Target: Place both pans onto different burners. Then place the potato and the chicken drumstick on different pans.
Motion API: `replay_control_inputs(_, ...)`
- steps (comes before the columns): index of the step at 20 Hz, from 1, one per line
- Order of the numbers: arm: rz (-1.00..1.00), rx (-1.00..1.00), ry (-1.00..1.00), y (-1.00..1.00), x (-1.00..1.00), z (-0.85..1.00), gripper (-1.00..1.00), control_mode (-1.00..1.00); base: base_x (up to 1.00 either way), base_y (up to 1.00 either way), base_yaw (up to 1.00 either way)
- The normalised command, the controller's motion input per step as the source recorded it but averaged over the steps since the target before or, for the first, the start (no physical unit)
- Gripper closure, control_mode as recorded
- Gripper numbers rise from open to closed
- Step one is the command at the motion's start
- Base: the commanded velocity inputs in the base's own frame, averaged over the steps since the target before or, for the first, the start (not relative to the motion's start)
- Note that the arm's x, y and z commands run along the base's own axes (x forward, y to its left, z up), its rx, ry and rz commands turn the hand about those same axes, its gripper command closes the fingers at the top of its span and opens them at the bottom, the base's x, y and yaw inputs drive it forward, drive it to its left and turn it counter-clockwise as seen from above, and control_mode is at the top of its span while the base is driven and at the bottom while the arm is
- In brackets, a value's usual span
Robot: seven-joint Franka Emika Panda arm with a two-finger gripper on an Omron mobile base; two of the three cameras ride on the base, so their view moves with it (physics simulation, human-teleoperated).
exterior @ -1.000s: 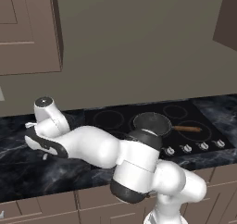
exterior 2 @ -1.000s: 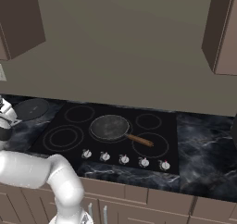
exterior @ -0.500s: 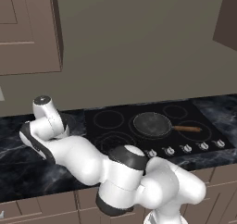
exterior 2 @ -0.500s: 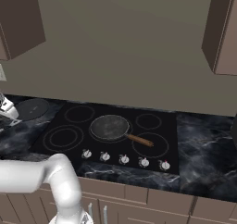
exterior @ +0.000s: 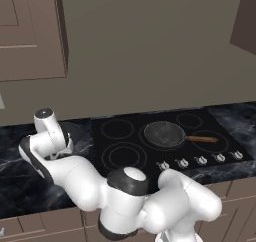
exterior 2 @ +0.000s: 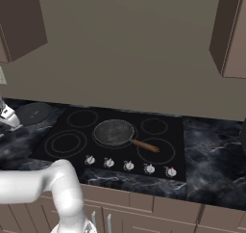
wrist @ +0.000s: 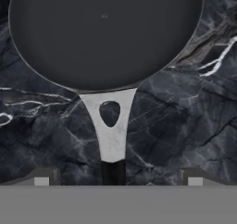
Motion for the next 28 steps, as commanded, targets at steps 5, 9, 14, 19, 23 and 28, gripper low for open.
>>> replay_control_inputs(5,0.00,0.00,0.00,0.06,0.10,-0.19,-1.00,-1.00,0.00,0.00,0.00)
replay_control_inputs(9,0.00,0.00,0.00,0.01,0.09,-0.12,-1.00,-1.00,0.00,0.00,0.00)
replay_control_inputs(14,0.00,0.00,0.00,0.00,0.08,-0.18,-1.00,-1.00,0.00,0.00,0.00)
replay_control_inputs(19,0.00,0.00,0.00,0.00,0.04,-0.17,-1.00,-1.00,0.00,0.00,0.00)
replay_control_inputs(23,0.00,0.00,0.00,0.03,0.04,-0.17,-1.00,-1.00,0.00,0.00,0.00)
replay_control_inputs(28,0.00,0.00,0.00,0.07,0.01,-0.19,-1.00,-1.00,0.00,0.00,0.00)
